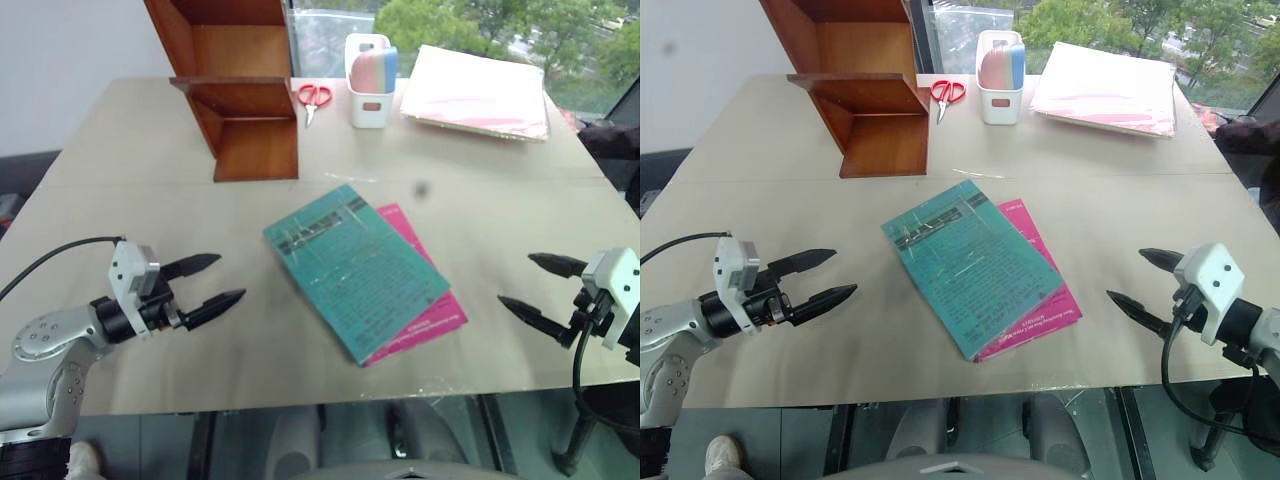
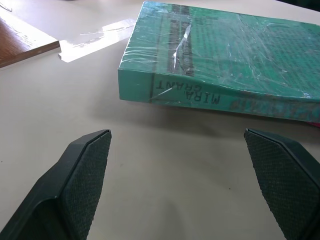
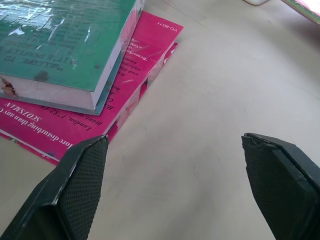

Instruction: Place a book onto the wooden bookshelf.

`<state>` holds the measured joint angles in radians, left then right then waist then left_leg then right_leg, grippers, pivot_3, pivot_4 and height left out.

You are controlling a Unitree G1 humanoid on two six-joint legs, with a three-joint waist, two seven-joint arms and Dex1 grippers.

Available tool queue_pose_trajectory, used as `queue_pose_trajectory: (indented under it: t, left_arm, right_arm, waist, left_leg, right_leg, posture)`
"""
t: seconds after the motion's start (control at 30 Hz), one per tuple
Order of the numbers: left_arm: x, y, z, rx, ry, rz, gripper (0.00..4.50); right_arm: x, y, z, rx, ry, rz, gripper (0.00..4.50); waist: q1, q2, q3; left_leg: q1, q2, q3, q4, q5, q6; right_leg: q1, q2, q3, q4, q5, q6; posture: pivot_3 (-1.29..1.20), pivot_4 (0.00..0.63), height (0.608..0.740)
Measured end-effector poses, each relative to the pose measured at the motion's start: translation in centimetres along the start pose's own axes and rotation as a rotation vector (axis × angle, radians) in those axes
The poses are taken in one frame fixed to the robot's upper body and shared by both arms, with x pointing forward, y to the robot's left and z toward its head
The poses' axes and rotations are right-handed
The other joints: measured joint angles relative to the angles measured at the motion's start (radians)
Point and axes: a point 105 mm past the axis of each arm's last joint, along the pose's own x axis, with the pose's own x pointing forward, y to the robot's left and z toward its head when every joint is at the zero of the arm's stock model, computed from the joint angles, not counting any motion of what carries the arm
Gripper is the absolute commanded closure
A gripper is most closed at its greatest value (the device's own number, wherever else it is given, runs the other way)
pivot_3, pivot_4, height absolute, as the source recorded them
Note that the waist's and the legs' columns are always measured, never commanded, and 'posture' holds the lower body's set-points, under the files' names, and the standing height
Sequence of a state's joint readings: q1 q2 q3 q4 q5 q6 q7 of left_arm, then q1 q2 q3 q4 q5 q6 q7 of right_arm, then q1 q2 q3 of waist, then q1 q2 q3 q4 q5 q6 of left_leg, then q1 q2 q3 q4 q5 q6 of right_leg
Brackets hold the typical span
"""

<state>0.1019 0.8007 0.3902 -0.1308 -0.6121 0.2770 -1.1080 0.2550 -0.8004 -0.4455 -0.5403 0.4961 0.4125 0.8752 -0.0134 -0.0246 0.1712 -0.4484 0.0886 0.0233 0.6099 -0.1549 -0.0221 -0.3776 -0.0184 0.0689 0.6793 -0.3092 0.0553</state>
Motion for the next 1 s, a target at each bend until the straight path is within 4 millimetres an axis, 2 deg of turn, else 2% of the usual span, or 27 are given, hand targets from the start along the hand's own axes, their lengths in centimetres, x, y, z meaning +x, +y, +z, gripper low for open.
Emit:
queue_pose_trajectory:
  t: [0.2, 0.47, 0.7, 1.0]
  left_arm:
    - [0.1, -0.4, 0.0, -0.001, -0.003, -0.010, 0.03]
    - [1.3, -1.3, 1.4, -0.057, -0.065, -0.039, 0.03]
    - [1.8, -2.3, 1.3, -0.082, -0.070, -0.081, 0.03]
    - [1.8, -3.3, 1.3, -0.064, -0.093, -0.156, 0.03]
  right_arm:
    - [0.4, 0.0, 0.1, -0.001, -0.008, 0.010, 0.14]
    - [1.2, 0.0, 1.1, -0.012, -0.061, 0.015, 0.14]
    - [2.1, 1.6, 3.2, -0.013, -0.174, 0.125, 0.14]
    - [2.7, 2.1, 3.4, -0.018, -0.193, 0.152, 0.14]
  waist:
    - [0.000, 0.000, 0.000]
    - [0.000, 0.000, 0.000]
    - [-0.001, 0.000, 0.000]
    - [0.000, 0.000, 0.000]
  left_leg:
    - [0.000, 0.000, 0.000, 0.000, 0.000, 0.000]
    - [0.000, 0.000, 0.000, 0.001, 0.000, 0.000]
    - [0.000, 0.000, 0.000, 0.001, 0.000, 0.000]
    - [0.000, 0.000, 0.000, 0.002, 0.000, 0.000]
  right_leg:
    - [0.000, 0.000, 0.000, 0.000, 0.000, 0.000]
    - [0.000, 0.000, 0.000, 0.001, 0.000, 0.000]
    - [0.000, 0.001, 0.000, 0.001, 0.000, 0.000]
    - [0.000, 0.001, 0.000, 0.001, 0.000, 0.000]
  posture:
    - [0.00, 0.150, 0.740]
    - [0.00, 0.150, 0.740]
    - [0.00, 0.150, 0.740]
    - [0.00, 0.150, 0.740]
